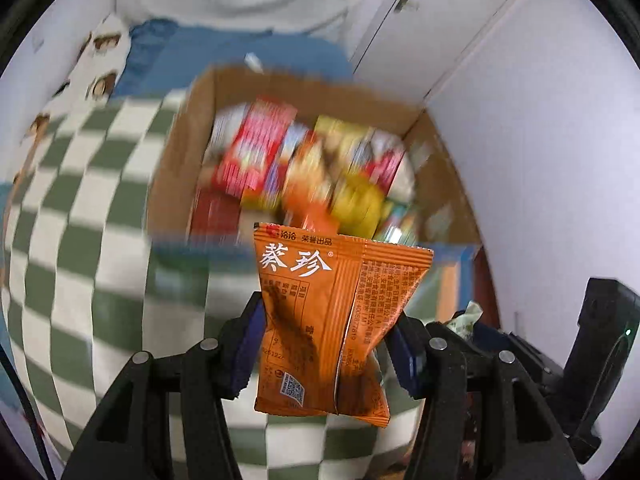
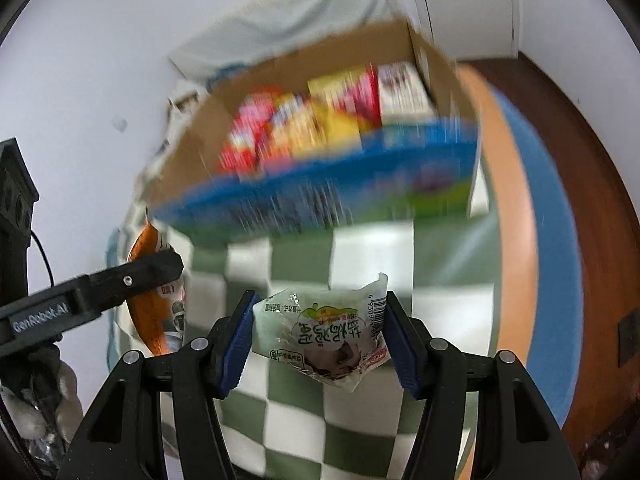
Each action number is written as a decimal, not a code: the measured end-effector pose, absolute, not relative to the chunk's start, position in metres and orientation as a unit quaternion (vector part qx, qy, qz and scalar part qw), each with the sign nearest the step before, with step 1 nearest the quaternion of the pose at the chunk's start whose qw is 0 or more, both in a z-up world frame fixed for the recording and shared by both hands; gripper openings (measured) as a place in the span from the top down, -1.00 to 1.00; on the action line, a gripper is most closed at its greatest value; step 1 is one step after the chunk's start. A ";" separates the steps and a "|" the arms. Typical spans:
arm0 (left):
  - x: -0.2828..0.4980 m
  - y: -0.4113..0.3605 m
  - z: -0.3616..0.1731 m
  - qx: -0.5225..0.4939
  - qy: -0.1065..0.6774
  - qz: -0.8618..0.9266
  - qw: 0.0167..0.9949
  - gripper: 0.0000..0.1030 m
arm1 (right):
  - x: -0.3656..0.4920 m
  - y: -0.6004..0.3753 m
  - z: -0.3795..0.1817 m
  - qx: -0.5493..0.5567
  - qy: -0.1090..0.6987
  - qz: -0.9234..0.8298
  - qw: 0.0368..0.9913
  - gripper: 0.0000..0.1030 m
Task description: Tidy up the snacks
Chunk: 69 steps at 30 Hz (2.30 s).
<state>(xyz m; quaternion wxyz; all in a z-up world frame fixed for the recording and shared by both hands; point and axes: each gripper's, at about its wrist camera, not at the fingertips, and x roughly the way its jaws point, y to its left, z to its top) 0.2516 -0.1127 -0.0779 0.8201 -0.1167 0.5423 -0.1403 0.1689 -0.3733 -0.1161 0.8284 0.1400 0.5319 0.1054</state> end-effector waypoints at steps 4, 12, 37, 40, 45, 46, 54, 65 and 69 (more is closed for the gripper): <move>0.296 -0.114 -0.057 -0.098 0.530 -0.135 0.831 -0.05 | 0.208 -0.379 -0.068 0.137 0.484 0.108 0.857 -0.22; 0.371 -0.105 -0.105 -0.072 0.598 -0.085 0.794 -0.05 | 0.302 -0.388 -0.054 0.086 0.482 0.077 0.869 -0.22; 0.383 -0.105 -0.164 -0.030 0.629 -0.028 0.776 -0.89 | 0.358 -0.361 -0.149 0.046 0.599 0.035 0.799 -0.91; 0.378 -0.103 -0.157 -0.027 0.618 -0.022 0.785 -0.89 | 0.355 -0.361 -0.152 0.040 0.599 0.030 0.799 -0.91; 0.366 -0.100 -0.140 -0.027 0.596 -0.015 0.803 -0.89 | 0.348 -0.363 -0.144 0.036 0.592 0.025 0.805 -0.91; 0.362 -0.100 -0.135 -0.027 0.589 -0.014 0.807 -0.89 | 0.345 -0.363 -0.140 0.035 0.588 0.024 0.807 -0.91; 0.326 -0.104 -0.090 -0.011 0.537 -0.008 0.843 -0.89 | 0.318 -0.364 -0.102 0.027 0.551 0.022 0.834 -0.95; 0.249 -0.105 -0.024 -0.003 0.465 -0.007 0.885 -0.89 | 0.239 -0.362 -0.024 0.014 0.472 0.032 0.881 -0.97; 0.218 -0.105 -0.005 -0.004 0.444 -0.008 0.896 -0.89 | 0.208 -0.360 -0.002 0.012 0.451 0.037 0.892 -0.98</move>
